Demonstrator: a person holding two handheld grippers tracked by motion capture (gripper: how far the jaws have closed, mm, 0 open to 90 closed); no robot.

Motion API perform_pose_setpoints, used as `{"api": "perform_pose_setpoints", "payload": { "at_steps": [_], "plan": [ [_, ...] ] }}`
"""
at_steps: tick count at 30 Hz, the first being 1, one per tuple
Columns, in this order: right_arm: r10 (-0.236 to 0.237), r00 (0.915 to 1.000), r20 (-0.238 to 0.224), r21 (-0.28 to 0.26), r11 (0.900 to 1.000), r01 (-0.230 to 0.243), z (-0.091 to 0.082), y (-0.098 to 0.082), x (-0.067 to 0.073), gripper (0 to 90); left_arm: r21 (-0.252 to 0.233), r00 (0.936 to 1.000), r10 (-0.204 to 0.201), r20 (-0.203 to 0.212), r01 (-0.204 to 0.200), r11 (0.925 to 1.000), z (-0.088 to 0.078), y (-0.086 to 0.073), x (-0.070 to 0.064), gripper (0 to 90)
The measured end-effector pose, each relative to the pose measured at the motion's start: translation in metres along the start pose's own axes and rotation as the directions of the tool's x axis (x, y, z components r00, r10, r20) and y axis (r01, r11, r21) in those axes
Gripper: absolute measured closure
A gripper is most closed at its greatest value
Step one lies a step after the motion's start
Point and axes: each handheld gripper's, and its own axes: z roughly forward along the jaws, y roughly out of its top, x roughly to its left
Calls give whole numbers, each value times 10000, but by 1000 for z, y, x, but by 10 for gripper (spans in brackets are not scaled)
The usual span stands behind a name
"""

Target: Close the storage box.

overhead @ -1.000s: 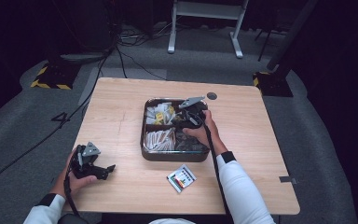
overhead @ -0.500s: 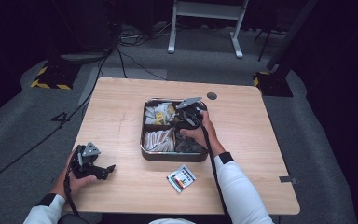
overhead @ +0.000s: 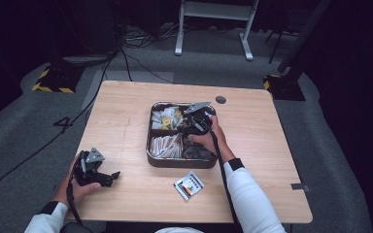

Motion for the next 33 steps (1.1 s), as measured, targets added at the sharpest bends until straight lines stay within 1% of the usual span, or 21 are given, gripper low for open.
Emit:
{"api": "perform_pose_setpoints", "payload": {
  "at_steps": [6, 8, 13, 14, 15, 17, 21, 22, 25, 28, 33],
  "plan": [
    [-27, 10000, -29, 9, 10000, 27, 0, 0, 0, 575, 1, 10000, -1, 4, 1, 10000, 0, 0, 0, 5],
    [3, 9998, -177, -30, 10000, -3, -1, 0, -1, 548, 1, 10000, 0, 1, 0, 10000, 0, 0, 0, 5],
    [-25, 9999, -106, -283, 9996, 22, -8, 0, -3, 438, 1, 10000, -1, 3, 1, 10000, 0, 0, 0, 5],
    [-54, 10000, 8, -263, 9996, 55, -10, 0, -4, 404, -1, 10000, -3, 4, 3, 10000, 0, 0, 0, 5],
    [-114, 9999, 75, -236, 9997, 116, -12, -1, -5, 390, 3, 10000, -6, 2, 6, 10000, 0, 0, 0, 5],
    [-219, 9997, 87, -245, 9995, 221, -14, -2, -6, 354, 2, 10000, -5, 3, 5, 10000, 0, 0, 0, 4],
    [-221, 9997, 62, -337, 9992, 223, -21, -5, -11, 288, -1, 10000, -1, 1, 1, 10000, 0, 0, 0, 4],
    [-223, 9997, 97, -310, 9993, 226, -22, -6, -11, 284, 1, 10000, -1, 3, 1, 10000, 0, 0, 0, 5],
    [-316, 9995, 15, -269, 9991, 316, -27, -8, -12, 269, -1, 10000, -4, 1, 4, 10000, 0, 0, 0, 5],
    [-364, 9992, 162, -212, 9991, 367, -32, -11, -14, 248, 0, 10000, 0, 2, 0, 10000, 0, 0, 0, 5],
    [-372, 9989, 290, -341, 9987, 382, -43, -17, -17, 238, 0, 10000, -4, 1, 4, 10000, 0, 0, 0, 4]
  ]
}}
